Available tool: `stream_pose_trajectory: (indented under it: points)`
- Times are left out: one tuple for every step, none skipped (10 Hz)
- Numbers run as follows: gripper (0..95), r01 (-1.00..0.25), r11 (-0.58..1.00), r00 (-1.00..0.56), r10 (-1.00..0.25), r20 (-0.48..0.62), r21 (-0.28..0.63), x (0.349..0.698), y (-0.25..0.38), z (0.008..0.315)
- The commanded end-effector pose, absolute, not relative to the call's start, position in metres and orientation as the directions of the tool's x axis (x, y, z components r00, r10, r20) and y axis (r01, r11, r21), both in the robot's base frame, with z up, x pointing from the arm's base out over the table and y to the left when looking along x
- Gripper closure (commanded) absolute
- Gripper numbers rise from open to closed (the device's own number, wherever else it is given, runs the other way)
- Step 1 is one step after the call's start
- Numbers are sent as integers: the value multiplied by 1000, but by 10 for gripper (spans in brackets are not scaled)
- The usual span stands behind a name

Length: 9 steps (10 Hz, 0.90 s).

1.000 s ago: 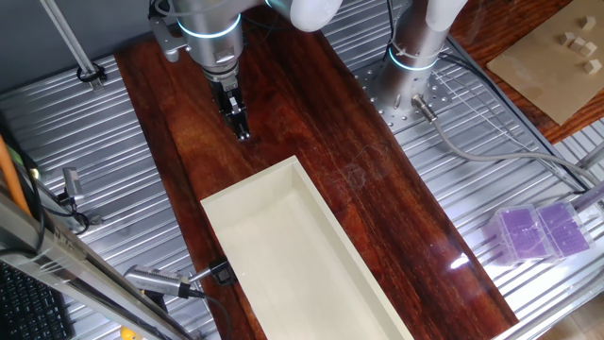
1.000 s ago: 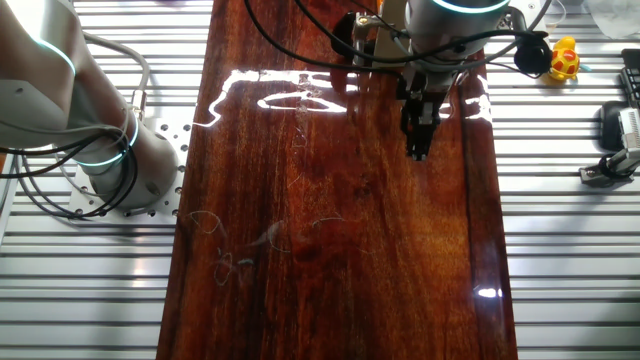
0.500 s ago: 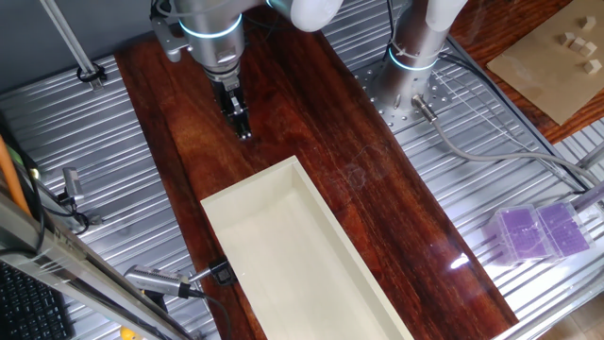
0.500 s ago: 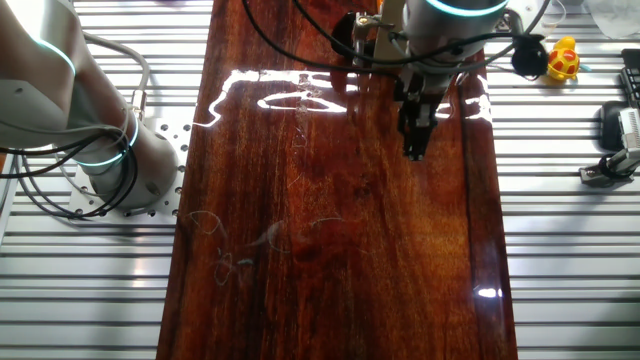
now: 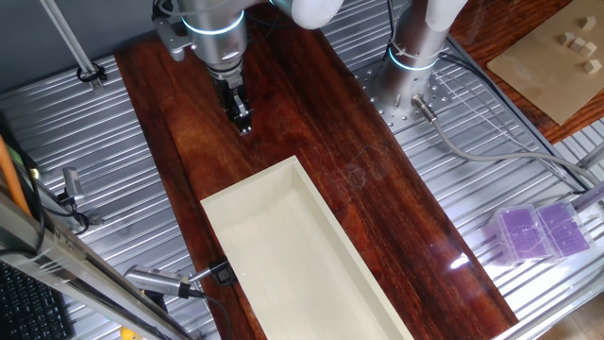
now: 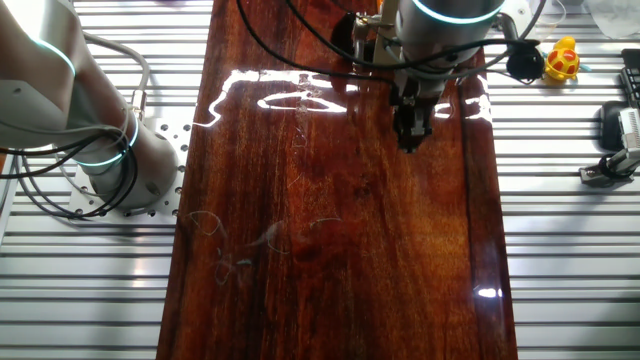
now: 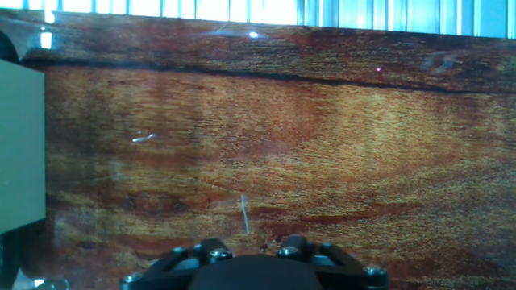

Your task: Turn off the water tap

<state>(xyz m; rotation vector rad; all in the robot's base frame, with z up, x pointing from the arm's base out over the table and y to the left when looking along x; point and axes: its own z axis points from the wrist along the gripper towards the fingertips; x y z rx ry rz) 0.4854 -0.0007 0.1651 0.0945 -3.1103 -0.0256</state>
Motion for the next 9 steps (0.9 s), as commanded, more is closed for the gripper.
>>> stream_pose_trajectory:
  points:
    - [950,-43,999,-998,-44,35,18,483,-1,164]
    - [950,-52,998,-998,-53,36,19,483,-1,164]
    - [950,-57,998,-998,-58,36,18,483,-1,163]
    - [950,-82,996,-996,-83,36,19,483,0,164]
    - [950,-93,995,-995,-94,36,21,483,0,164]
    - [950,-107,994,-994,-108,35,21,483,0,164]
    - [950,-103,994,-994,-104,35,22,483,0,164]
    - [950,-105,994,-994,-105,34,24,483,0,164]
    - [950,-105,994,-994,-105,33,25,483,0,164]
